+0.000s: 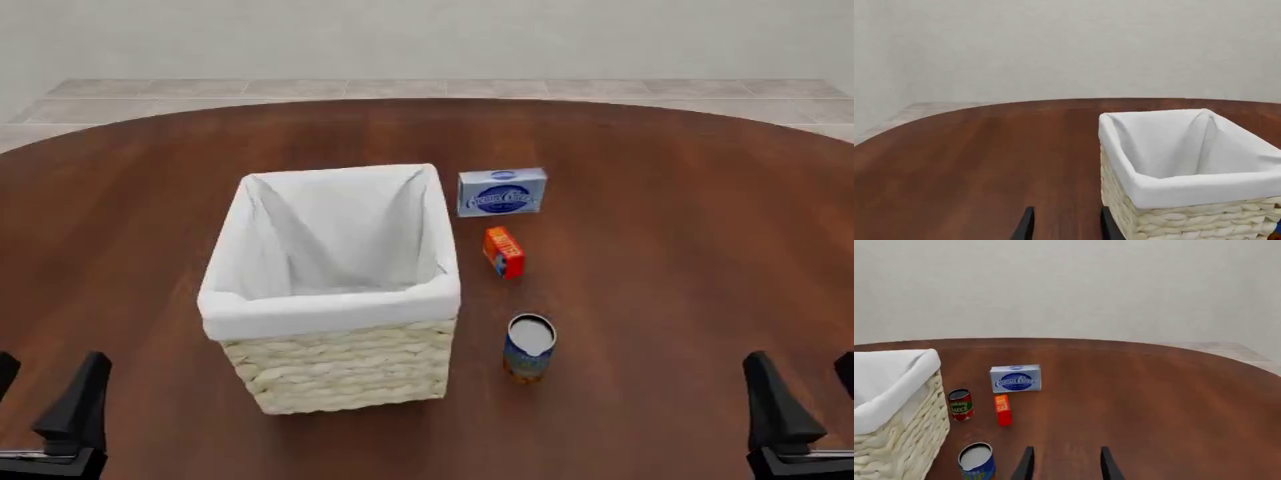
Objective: Pick up the alphabet soup and put it in the basket.
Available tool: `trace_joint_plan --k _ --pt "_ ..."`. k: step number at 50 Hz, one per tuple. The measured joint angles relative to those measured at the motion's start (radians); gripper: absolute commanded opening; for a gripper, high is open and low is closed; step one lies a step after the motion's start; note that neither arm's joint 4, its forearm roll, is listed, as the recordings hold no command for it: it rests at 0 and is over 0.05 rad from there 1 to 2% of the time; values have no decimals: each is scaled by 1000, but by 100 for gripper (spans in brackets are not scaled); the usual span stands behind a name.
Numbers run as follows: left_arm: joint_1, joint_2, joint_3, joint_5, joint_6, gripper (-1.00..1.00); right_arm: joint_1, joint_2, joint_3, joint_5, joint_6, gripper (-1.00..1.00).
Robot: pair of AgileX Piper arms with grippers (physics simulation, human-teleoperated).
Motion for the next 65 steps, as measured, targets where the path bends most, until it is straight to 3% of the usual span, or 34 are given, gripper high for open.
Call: trace_joint_plan --k 13,24,48,65 --pt "0 0 0 0 0 100 -5 12 -2 -8 -4 100" --pt "0 0 0 0 0 100 24 100 -7 -72 7 100" --pt "0 0 0 0 0 100 251 592 -72 -409 63 100" --pt "0 0 0 0 0 100 394 877 -151 -515 41 100"
